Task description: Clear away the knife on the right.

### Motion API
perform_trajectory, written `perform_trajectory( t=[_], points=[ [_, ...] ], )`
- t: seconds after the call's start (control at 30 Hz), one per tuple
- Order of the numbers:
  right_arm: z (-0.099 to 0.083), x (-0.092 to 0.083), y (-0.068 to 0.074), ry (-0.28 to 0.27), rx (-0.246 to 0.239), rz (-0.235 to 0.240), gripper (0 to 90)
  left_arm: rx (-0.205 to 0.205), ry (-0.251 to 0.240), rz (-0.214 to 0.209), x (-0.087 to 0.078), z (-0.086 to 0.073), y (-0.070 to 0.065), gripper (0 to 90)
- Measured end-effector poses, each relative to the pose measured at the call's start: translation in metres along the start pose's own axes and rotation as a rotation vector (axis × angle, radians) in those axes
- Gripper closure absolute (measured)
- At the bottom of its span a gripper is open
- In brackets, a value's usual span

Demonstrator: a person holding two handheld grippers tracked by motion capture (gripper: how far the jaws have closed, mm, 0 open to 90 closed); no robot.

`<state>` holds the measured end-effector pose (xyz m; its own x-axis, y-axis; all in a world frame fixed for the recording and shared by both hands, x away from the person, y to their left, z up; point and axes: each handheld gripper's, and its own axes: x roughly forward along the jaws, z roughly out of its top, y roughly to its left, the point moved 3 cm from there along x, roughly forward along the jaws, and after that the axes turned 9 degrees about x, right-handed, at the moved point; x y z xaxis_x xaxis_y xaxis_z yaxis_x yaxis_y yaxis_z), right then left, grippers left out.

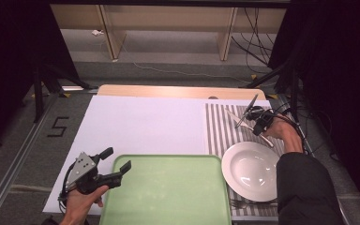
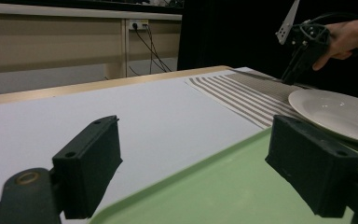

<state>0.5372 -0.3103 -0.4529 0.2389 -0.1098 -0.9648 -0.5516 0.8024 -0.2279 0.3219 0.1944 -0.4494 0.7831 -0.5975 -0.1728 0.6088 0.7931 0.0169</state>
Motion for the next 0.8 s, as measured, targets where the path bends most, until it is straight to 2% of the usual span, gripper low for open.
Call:
perform_trajectory(
  t=[0.13,0.23,0.37,0.47,0.5,0.6,0.7,0.8],
  points=[
    [0.000,-0.011,-0.005,-0.045,0.037,0.017,80.5,-0.002,-0.002,-0.001,0.000,0.000,0.000,16.4],
    [-0.001,-0.021,-0.006,-0.076,0.090,0.052,80.5,-0.004,-0.002,0.000,0.000,0.000,0.001,16.4],
    [-0.002,-0.031,-0.006,-0.135,0.108,0.088,80.5,-0.003,-0.002,0.000,0.000,0.000,0.001,16.4],
    [-0.003,-0.039,-0.003,-0.193,0.139,0.131,80.5,-0.002,-0.001,0.000,0.000,0.000,0.001,16.4],
    [-0.004,-0.043,-0.001,-0.214,0.147,0.158,80.5,0.001,0.001,-0.001,0.000,0.000,0.001,16.4],
    [-0.006,-0.052,0.005,-0.267,0.164,0.192,80.5,0.000,0.001,0.002,0.000,0.000,0.001,16.3],
    [-0.008,-0.062,0.011,-0.313,0.203,0.235,80.5,0.003,0.001,0.004,0.000,0.000,0.001,16.3],
    [-0.009,-0.067,0.018,-0.343,0.199,0.257,80.5,0.004,0.001,0.004,-0.001,0.000,0.001,16.4]
  ],
)
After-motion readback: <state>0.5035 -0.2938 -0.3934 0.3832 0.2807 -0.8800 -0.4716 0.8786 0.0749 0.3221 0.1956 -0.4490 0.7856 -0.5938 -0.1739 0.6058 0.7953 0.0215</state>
